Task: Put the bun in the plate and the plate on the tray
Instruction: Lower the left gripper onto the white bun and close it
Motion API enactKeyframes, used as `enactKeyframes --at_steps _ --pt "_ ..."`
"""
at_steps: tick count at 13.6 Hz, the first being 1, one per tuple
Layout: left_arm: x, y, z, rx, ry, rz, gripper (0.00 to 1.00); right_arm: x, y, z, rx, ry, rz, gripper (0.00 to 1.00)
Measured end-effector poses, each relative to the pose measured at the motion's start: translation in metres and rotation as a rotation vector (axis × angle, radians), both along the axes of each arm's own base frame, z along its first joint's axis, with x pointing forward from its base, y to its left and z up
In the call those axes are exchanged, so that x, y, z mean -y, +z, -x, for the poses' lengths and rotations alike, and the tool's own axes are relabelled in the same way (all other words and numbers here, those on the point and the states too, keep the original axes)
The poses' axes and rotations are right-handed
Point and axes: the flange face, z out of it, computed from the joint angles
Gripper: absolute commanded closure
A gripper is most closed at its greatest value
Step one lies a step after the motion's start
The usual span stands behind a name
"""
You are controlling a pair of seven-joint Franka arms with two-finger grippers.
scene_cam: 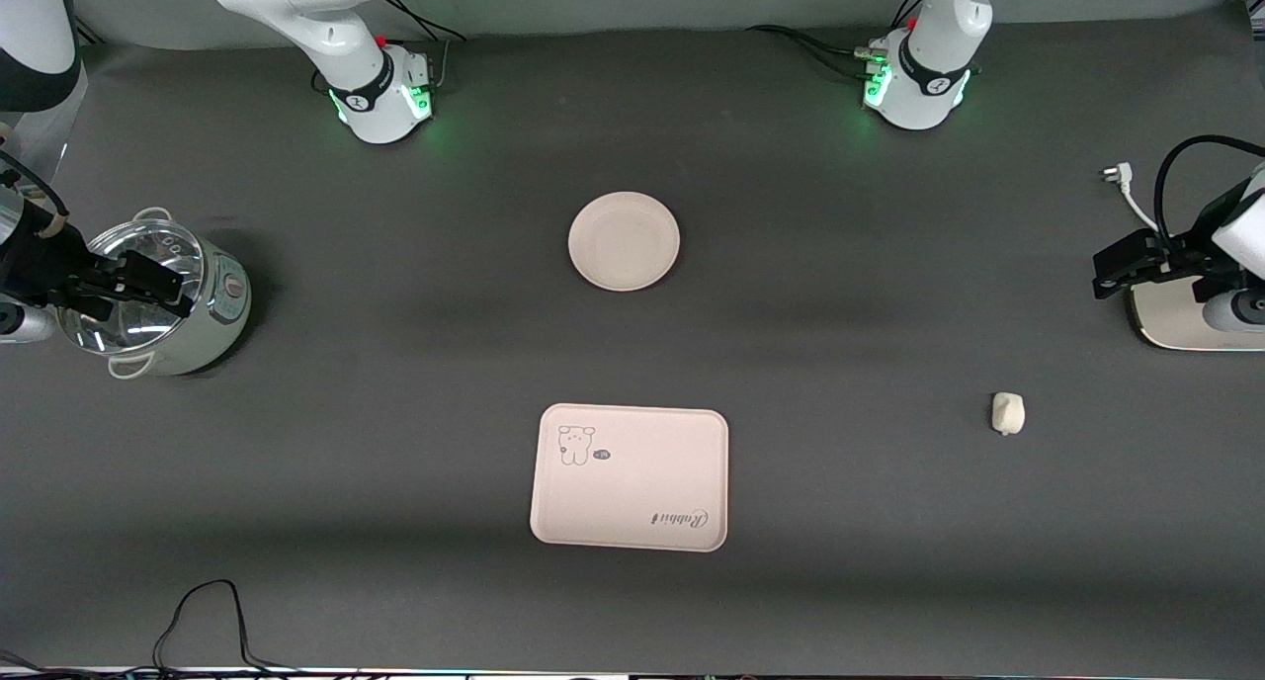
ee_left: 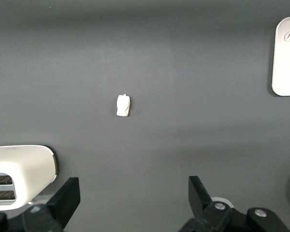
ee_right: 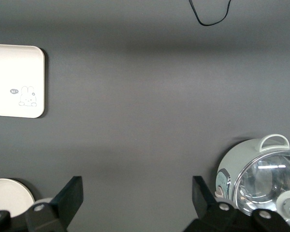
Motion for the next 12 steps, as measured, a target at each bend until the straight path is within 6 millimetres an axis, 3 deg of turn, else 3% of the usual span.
enactKeyframes --at_steps 4,6,9,12 --pt "-0.001 -0.002 -0.001 -0.004 0.002 0.0 0.0 0.0 0.0 0.0 0.0 0.0 0.0 0.0" --pt "-0.001 -0.019 -0.006 -0.034 0.002 -0.001 0.0 0.0 0.0 0.0 0.0 0.0 0.0 0.0" --pt "-0.006 -0.092 -0.039 -0.079 0.007 -0.003 0.0 0.0 -0.001 0.001 -0.006 0.0 0.0 0.0" --pt "-0.022 -0.202 -0.079 -0.041 0.018 -0.007 0.0 0.0 -0.002 0.0 -0.009 0.001 0.0 0.0"
